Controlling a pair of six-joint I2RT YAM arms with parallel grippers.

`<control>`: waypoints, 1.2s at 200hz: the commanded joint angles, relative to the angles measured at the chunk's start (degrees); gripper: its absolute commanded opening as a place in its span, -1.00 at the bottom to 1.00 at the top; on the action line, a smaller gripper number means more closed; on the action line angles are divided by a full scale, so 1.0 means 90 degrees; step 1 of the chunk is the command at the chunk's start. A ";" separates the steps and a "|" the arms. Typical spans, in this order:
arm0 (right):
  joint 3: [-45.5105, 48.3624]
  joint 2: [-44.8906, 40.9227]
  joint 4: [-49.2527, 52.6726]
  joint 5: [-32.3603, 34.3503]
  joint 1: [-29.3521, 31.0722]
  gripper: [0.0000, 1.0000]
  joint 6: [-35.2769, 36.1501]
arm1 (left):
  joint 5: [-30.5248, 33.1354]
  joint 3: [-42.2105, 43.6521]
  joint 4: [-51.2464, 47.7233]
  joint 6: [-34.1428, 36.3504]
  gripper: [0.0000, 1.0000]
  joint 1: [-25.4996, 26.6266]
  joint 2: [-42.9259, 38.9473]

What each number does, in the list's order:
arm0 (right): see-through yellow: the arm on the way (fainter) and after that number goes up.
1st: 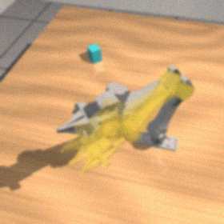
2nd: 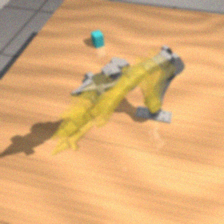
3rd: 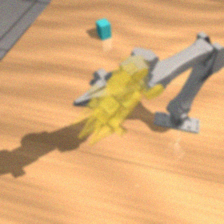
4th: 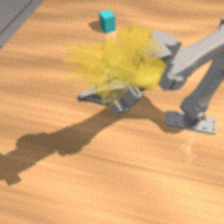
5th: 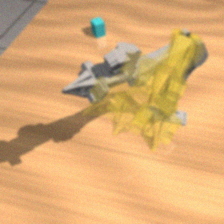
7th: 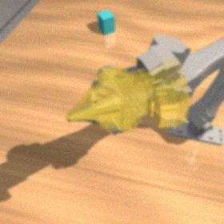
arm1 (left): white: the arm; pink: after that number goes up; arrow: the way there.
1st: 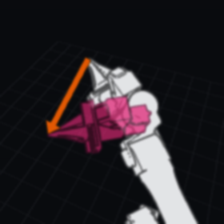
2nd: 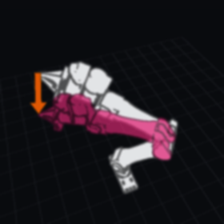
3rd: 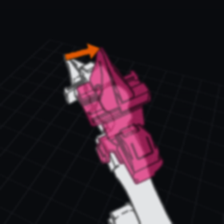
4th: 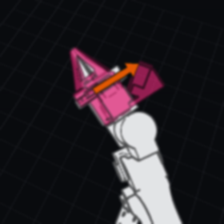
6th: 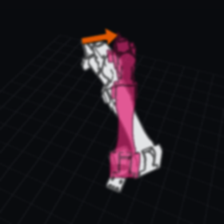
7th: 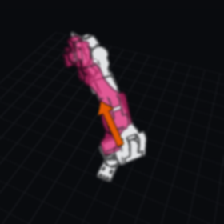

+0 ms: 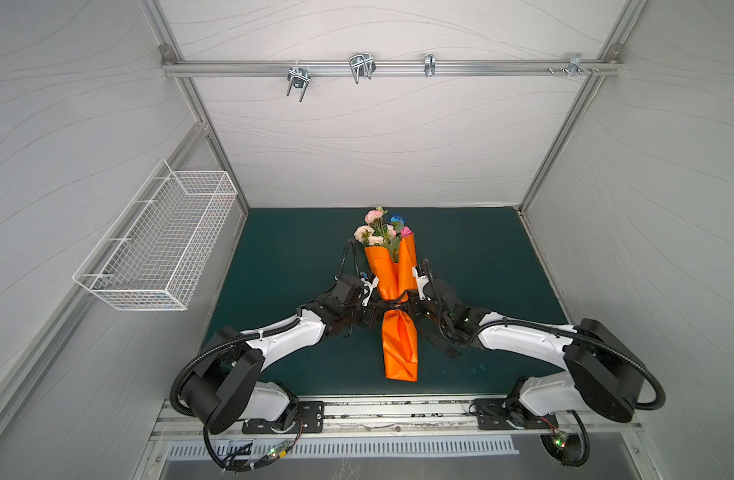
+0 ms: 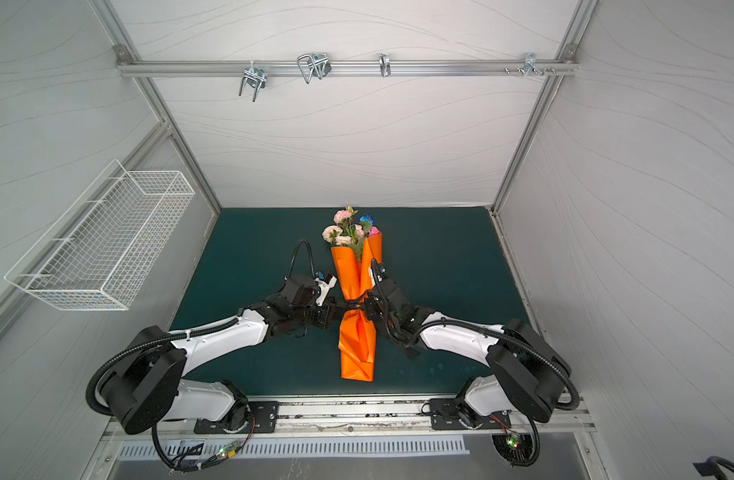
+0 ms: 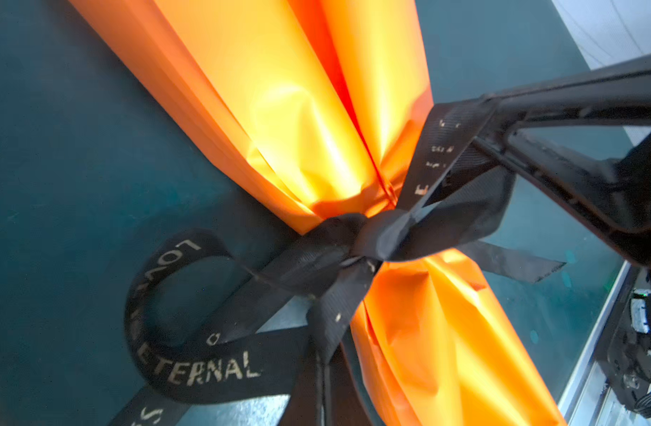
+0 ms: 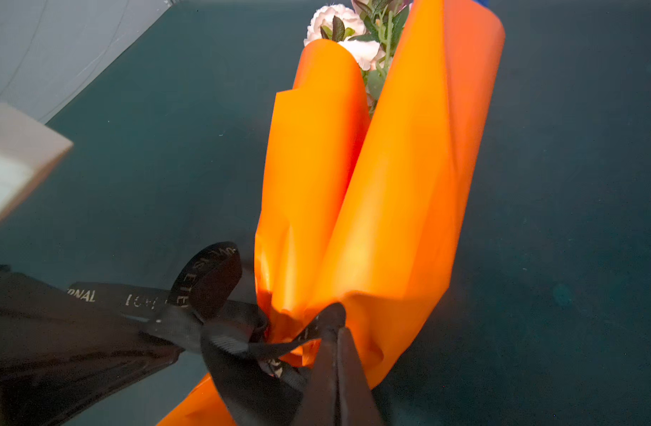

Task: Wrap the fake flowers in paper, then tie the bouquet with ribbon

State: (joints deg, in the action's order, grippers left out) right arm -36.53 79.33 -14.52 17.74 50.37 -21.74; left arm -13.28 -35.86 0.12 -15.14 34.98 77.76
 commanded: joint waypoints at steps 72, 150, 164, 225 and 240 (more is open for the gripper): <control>0.0151 -0.0235 0.0415 0.1151 -0.0032 -1.00 -0.0906 | 0.0346 0.0153 -0.0016 -0.0340 -1.00 -0.0064 0.0135; 0.0336 -0.0343 0.0651 0.1409 -0.0074 -1.00 -0.1288 | 0.0489 0.0205 -0.0118 -0.0454 -1.00 -0.0072 0.0164; 0.0398 -0.0401 0.0749 0.1529 -0.0071 -1.00 -0.1383 | 0.0518 0.0222 -0.0163 -0.0486 -1.00 -0.0072 0.0188; 0.0686 -0.0756 0.1233 0.1975 -0.0125 -1.00 -0.1939 | 0.0689 0.0302 -0.0167 -0.0639 -1.00 -0.0096 0.0189; 0.0770 -0.0801 0.1222 0.1982 -0.0127 -1.00 -0.1952 | 0.0757 0.0322 -0.0170 -0.0699 -1.00 -0.0092 0.0179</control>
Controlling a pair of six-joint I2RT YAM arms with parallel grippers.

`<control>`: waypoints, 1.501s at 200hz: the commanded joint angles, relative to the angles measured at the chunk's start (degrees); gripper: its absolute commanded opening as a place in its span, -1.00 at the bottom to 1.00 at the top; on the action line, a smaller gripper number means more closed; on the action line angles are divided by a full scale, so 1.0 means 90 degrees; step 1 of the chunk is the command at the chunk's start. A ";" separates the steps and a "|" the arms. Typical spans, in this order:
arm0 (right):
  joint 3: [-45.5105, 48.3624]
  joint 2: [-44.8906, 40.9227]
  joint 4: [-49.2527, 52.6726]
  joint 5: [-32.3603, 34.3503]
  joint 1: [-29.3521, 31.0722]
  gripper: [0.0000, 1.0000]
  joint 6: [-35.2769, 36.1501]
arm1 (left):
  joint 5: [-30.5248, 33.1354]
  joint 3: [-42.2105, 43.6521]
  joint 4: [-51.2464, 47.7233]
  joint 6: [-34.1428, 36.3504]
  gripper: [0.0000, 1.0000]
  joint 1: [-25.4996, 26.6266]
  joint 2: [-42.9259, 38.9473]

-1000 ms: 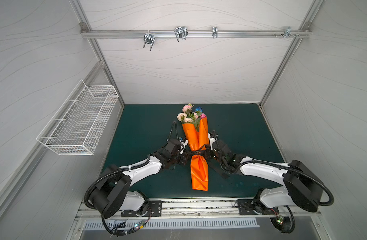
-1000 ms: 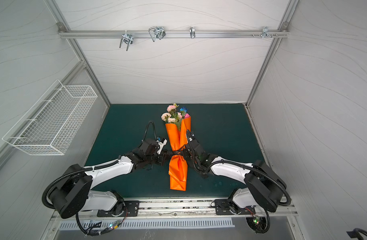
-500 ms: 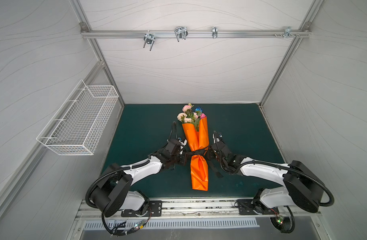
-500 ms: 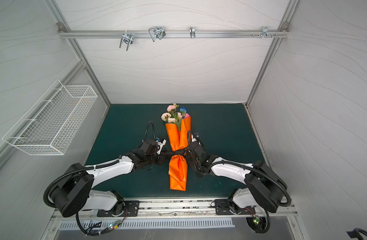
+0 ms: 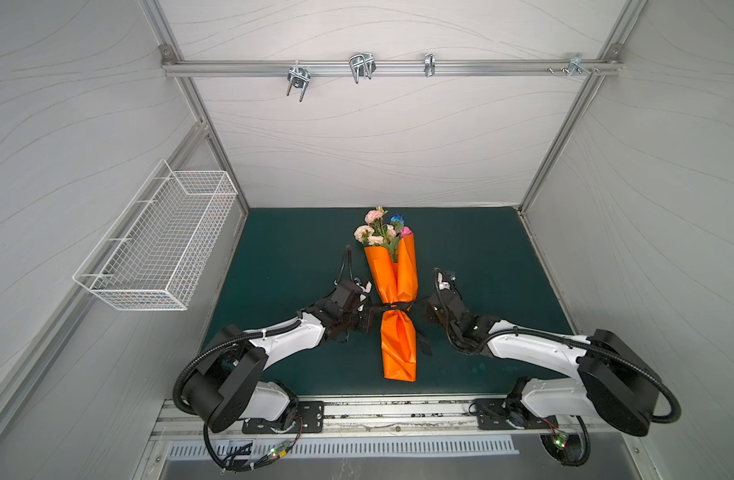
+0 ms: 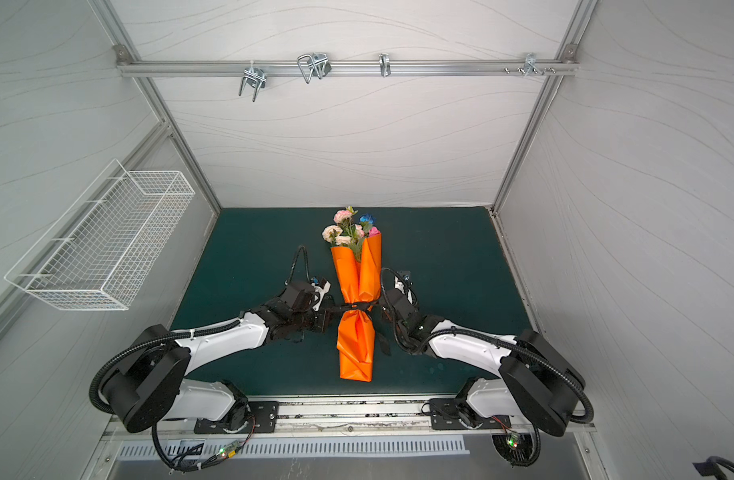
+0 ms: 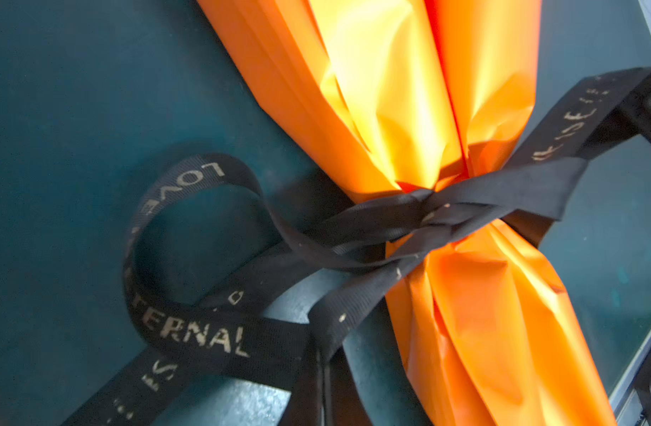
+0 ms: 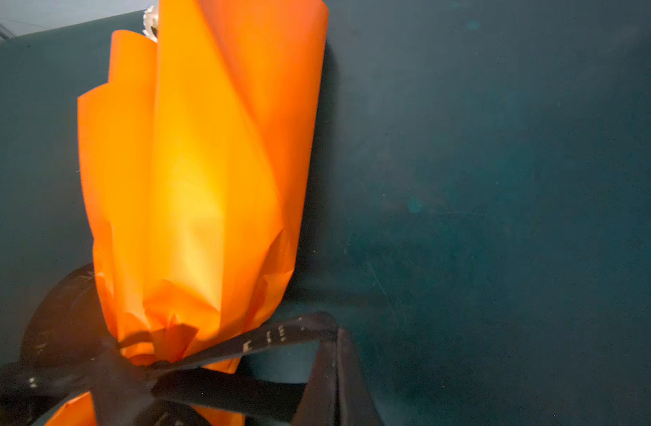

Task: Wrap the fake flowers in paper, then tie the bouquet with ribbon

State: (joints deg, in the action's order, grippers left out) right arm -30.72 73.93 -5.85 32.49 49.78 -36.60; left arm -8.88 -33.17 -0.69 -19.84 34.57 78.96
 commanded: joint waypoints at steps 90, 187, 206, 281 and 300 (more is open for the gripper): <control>0.0454 -0.0183 0.0471 0.0143 -0.0328 -1.00 -0.0806 | 0.0731 0.0082 -0.0276 -0.0530 -1.00 -0.0077 0.0026; 0.0174 0.0047 0.0608 -0.0178 -0.0364 -1.00 -0.0616 | 0.0932 -0.0009 -0.0625 -0.0385 -1.00 -0.0062 -0.0421; 0.0138 0.0067 0.0655 -0.0210 -0.0375 -1.00 -0.0614 | 0.1023 -0.0016 -0.0728 -0.0357 -1.00 -0.0069 -0.0547; -0.0063 -0.0021 0.0903 -0.0251 -0.0412 -1.00 -0.0485 | 0.1095 -0.0128 -0.0729 -0.0282 -1.00 -0.0062 -0.0482; -0.0170 -0.0049 0.0985 -0.0271 -0.0427 -1.00 -0.0333 | 0.1049 -0.0179 -0.0719 -0.0167 -1.00 -0.0060 -0.0454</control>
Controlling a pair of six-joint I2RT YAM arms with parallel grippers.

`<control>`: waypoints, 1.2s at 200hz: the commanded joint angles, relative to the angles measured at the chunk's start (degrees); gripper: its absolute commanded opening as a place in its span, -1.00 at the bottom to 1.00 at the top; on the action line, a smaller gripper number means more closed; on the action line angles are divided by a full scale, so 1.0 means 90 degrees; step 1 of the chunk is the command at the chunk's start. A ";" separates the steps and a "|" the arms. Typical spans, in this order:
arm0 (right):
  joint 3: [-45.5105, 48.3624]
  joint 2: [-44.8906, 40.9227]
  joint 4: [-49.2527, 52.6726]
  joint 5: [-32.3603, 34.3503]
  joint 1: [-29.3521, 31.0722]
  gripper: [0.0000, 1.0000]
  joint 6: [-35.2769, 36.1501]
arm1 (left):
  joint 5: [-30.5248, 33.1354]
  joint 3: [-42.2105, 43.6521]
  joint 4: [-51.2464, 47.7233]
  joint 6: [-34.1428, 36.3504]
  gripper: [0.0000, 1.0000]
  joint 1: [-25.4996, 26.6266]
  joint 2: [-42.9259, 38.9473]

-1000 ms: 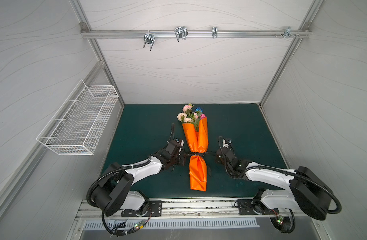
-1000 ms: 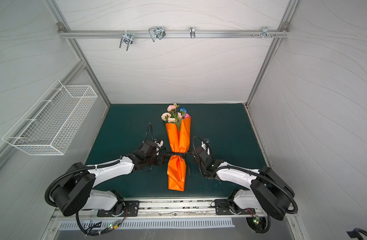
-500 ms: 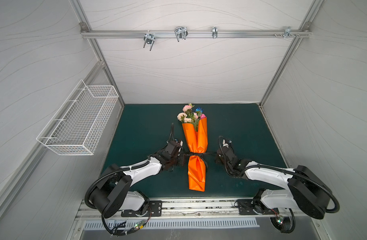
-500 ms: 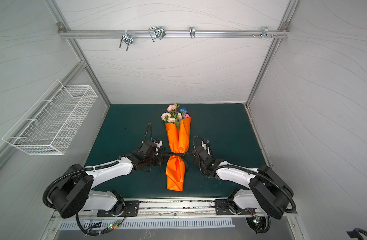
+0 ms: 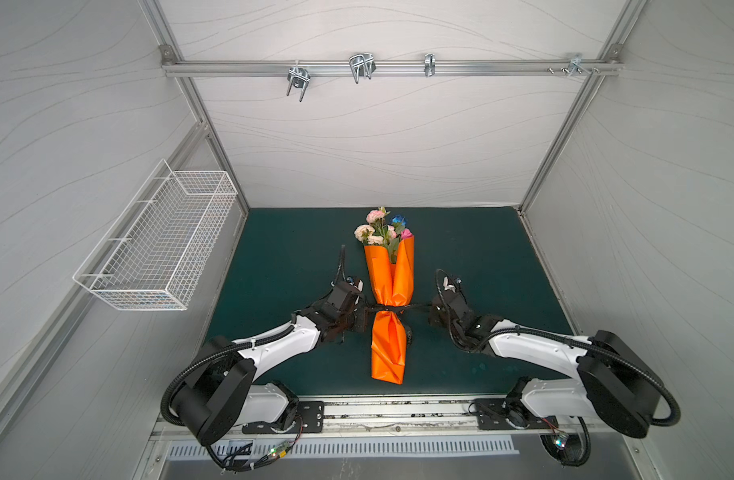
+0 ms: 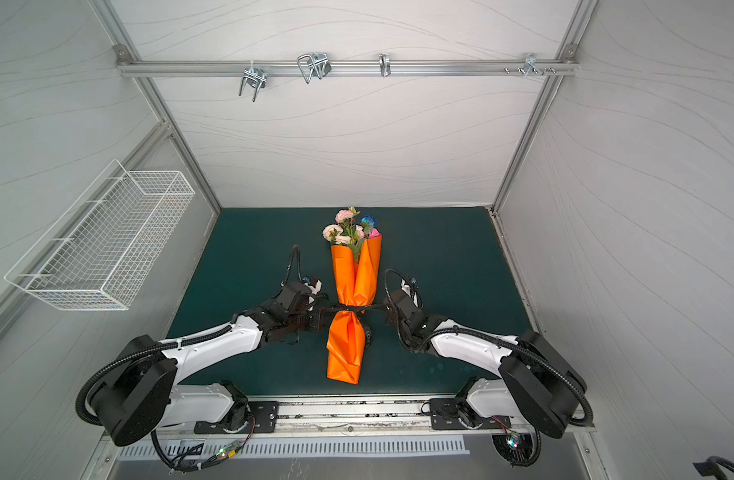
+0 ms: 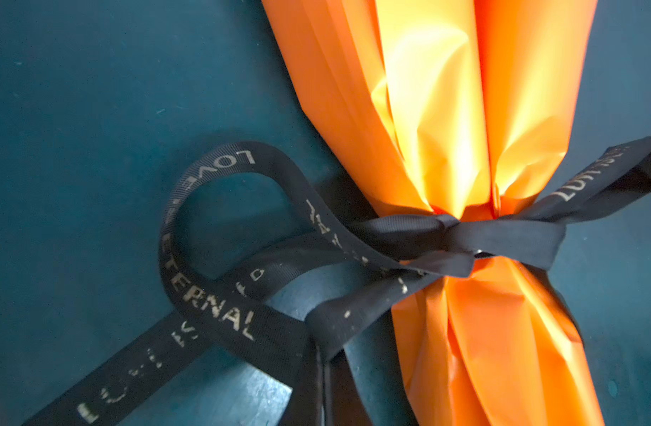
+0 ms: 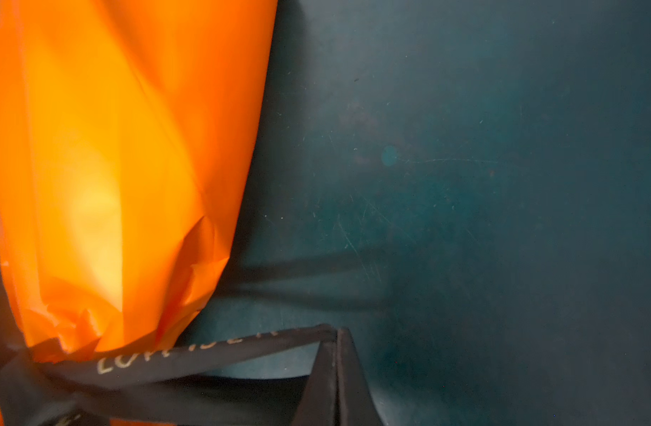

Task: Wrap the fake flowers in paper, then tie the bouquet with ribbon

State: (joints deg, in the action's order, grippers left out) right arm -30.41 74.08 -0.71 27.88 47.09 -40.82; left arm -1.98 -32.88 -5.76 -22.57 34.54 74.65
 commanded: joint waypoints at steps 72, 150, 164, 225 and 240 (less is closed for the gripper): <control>-0.0968 0.0282 0.0749 -0.0187 -0.0167 -1.00 0.1209 | 0.0220 -0.0453 -0.0076 0.0514 -1.00 -0.0049 0.0031; -0.1363 0.0545 0.1003 -0.0896 -0.0285 -1.00 0.1935 | 0.0119 -0.0594 -0.0088 0.0613 -1.00 0.0041 0.0148; -0.1451 0.0583 0.1107 -0.1014 -0.0281 -1.00 0.1937 | 0.0015 -0.0667 -0.0234 0.0548 -0.91 0.0048 0.0127; -0.1659 0.0587 0.1340 -0.1346 -0.0282 -1.00 0.1947 | 0.1593 -0.1445 -0.1634 -0.0104 0.10 0.1065 -0.0623; -0.1684 0.0558 0.1368 -0.1420 -0.0284 -1.00 0.1926 | 0.1648 -0.1597 -0.1594 -0.0156 0.00 0.1370 -0.0602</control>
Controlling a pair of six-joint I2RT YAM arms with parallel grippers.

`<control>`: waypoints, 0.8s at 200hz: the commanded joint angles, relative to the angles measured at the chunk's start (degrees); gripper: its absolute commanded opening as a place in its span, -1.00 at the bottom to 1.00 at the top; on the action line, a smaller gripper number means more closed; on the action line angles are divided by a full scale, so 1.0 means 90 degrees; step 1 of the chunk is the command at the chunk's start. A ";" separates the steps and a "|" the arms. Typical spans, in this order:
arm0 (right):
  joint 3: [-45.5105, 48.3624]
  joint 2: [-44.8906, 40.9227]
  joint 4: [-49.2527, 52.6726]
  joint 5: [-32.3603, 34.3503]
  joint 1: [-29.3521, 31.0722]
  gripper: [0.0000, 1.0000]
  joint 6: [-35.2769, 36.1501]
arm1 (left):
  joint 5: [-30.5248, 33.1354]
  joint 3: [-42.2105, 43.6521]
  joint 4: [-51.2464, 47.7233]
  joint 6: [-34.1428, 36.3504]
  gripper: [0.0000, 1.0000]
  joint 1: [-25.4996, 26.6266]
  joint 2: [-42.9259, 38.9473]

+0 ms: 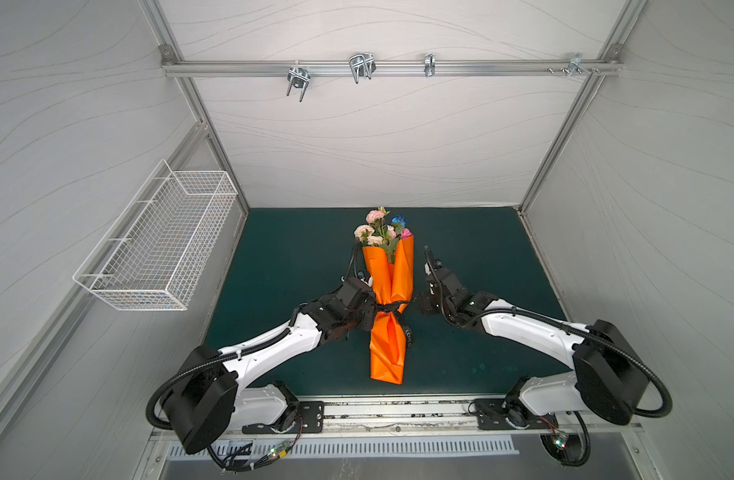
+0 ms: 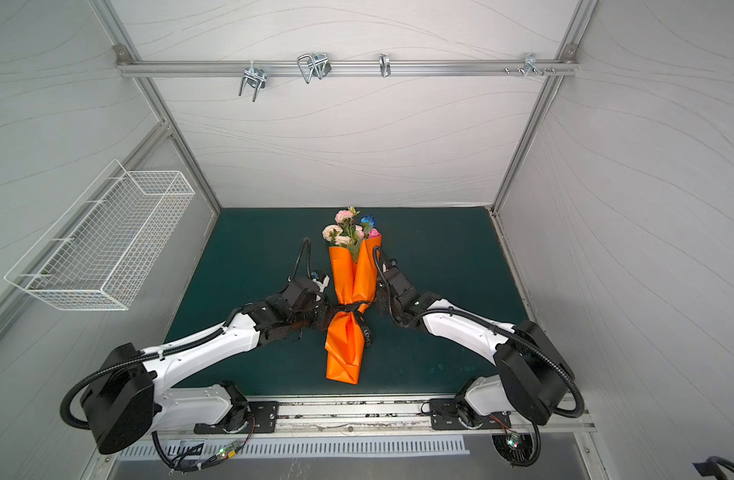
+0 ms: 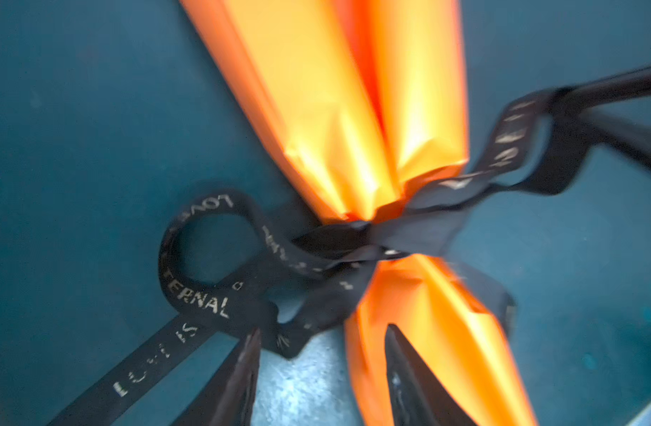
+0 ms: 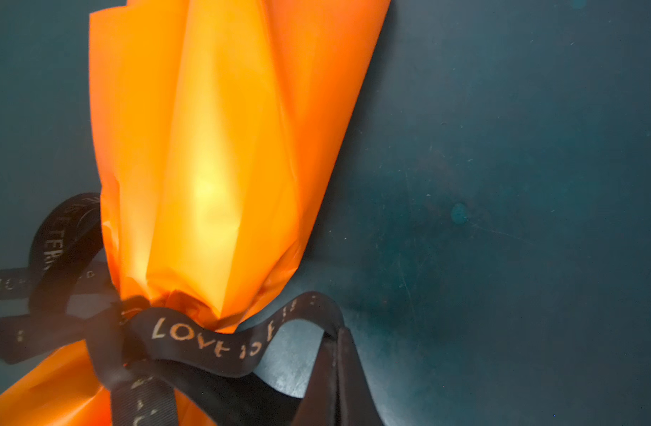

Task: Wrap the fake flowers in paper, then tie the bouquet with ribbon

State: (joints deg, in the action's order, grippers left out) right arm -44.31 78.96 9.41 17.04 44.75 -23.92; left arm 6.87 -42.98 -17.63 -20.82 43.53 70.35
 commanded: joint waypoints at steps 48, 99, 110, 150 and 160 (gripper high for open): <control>-0.0421 0.0193 0.0410 -0.1114 -0.0284 -1.00 0.0109 | -0.0871 -0.0403 0.1264 0.0090 -0.17 0.1167 0.0617; -0.0612 0.0642 0.0351 -0.2149 -0.0553 -1.00 0.0109 | -0.0123 -0.0122 0.1963 0.3593 0.05 0.2374 0.1133; -0.0679 0.0737 0.0361 -0.2326 -0.0596 -1.00 0.0104 | 0.0027 -0.0073 0.1934 0.4204 0.27 0.2373 0.1182; -0.0848 0.0943 0.0382 -0.2574 -0.0674 -1.00 0.0092 | 0.0236 -0.0107 0.1383 0.5203 0.66 0.2380 0.1315; -0.0857 0.0944 0.0352 -0.2630 -0.0685 -1.00 0.0062 | 0.0493 -0.0132 0.1428 0.5191 0.66 0.2375 0.1457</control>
State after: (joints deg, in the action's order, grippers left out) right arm -50.87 86.89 12.05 -3.75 39.22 -23.55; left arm 7.01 -43.53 -4.62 17.93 65.04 81.12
